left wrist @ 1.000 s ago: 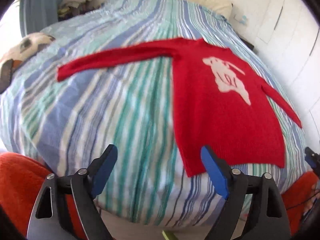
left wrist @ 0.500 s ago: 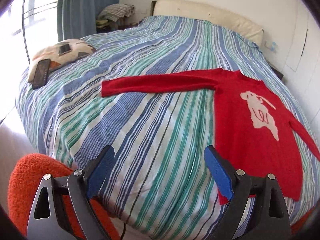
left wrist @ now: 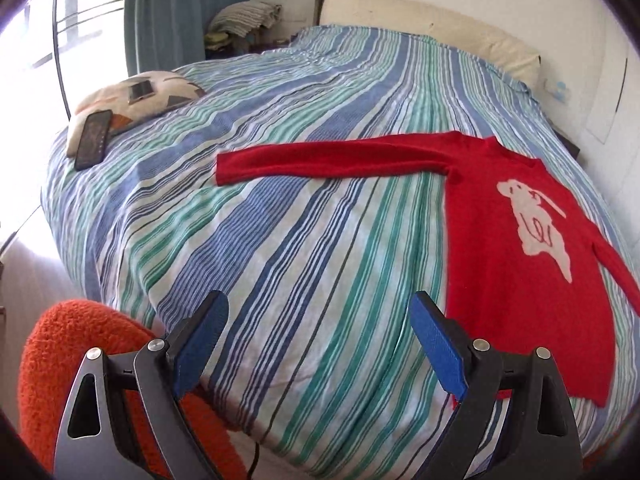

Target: Fold small clothes

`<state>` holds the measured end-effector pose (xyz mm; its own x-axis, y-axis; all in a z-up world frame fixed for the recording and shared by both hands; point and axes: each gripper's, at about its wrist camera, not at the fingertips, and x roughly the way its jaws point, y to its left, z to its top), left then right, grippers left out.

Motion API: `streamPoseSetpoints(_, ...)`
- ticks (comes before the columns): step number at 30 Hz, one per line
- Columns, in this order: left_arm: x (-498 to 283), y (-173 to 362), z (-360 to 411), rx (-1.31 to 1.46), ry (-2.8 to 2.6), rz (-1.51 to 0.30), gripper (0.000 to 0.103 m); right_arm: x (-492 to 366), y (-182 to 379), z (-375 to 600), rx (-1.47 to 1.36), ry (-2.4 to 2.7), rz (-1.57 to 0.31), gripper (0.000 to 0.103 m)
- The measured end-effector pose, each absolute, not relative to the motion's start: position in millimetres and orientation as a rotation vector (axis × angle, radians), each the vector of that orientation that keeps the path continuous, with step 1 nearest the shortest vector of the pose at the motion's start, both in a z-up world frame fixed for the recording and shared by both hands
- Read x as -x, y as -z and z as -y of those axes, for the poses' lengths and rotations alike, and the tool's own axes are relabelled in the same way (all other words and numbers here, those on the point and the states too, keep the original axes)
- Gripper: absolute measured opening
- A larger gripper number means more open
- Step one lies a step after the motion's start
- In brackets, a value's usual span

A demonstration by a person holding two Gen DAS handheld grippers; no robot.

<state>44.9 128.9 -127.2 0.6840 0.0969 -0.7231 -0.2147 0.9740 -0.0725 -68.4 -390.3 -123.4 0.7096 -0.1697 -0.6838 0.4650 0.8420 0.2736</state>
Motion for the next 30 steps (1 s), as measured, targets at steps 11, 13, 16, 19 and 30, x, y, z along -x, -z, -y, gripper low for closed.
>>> streamPoseSetpoints(11, -45.9, 130.7, -132.7, 0.163, -0.198, -0.816, 0.093, 65.2, 128.7, 390.6, -0.464, 0.362, -0.719, 0.076)
streamPoseSetpoints(13, -46.1, 130.5, -133.3, 0.164, -0.201, -0.818, 0.093, 65.0, 128.9, 390.5, -0.465, 0.362, -0.720, 0.076)
streamPoseSetpoints(16, -45.6, 130.0, -134.0, 0.165, -0.204, -0.816, 0.093, 65.0, 128.9, 390.6, -0.465, 0.362, -0.719, 0.076)
streamPoseSetpoints(19, -46.7, 131.0, -135.0, 0.163, -0.206, -0.823, 0.093, 64.6, 129.5, 390.2, -0.468, 0.361, -0.720, 0.076)
streamPoseSetpoints(30, -47.4, 133.3, -136.3, 0.163, -0.219, -0.835, 0.093, 64.4, 132.2, 388.1, -0.474, 0.359, -0.724, 0.076)
